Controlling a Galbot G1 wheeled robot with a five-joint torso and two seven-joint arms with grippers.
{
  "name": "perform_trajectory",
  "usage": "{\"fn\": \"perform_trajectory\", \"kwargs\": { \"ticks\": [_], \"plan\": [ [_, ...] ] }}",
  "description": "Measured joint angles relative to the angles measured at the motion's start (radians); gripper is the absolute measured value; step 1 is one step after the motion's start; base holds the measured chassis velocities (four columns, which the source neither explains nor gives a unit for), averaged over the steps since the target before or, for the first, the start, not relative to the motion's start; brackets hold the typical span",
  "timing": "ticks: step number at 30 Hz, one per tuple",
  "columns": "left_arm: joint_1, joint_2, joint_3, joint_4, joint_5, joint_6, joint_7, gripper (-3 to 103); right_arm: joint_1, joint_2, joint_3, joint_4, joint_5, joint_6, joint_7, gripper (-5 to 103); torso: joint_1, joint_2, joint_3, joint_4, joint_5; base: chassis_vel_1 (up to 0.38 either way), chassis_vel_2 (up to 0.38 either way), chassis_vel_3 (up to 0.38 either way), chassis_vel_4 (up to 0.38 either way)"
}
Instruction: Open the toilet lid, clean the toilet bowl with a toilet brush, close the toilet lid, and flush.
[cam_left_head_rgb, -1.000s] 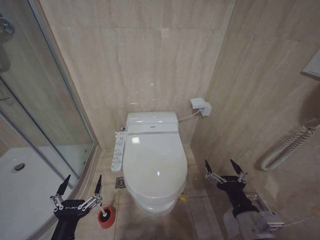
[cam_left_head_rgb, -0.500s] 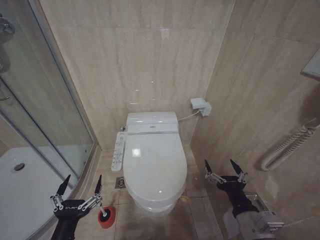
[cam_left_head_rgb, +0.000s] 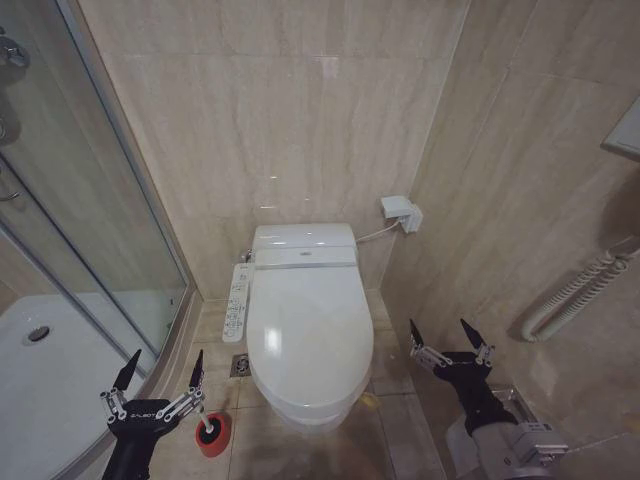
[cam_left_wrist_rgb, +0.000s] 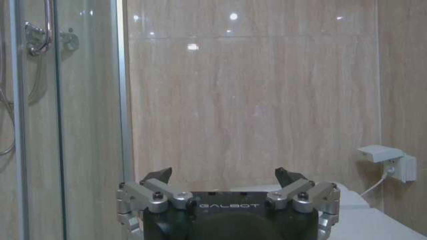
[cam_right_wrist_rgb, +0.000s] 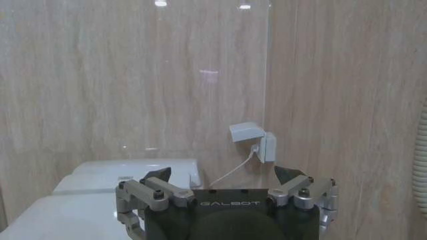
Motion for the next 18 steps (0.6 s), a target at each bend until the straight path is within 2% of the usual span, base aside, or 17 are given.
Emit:
{"fn": "perform_trajectory", "kwargs": {
  "ticks": [18],
  "plan": [
    [0.0, 0.0, 0.0, 0.0, 0.0, 0.0, 0.0, 100, 0.0, 0.0, 0.0, 0.0, 0.0, 0.0, 0.0, 100, 0.0, 0.0, 0.0, 0.0, 0.0, 0.0, 0.0, 0.0, 0.0]
  ]
}}
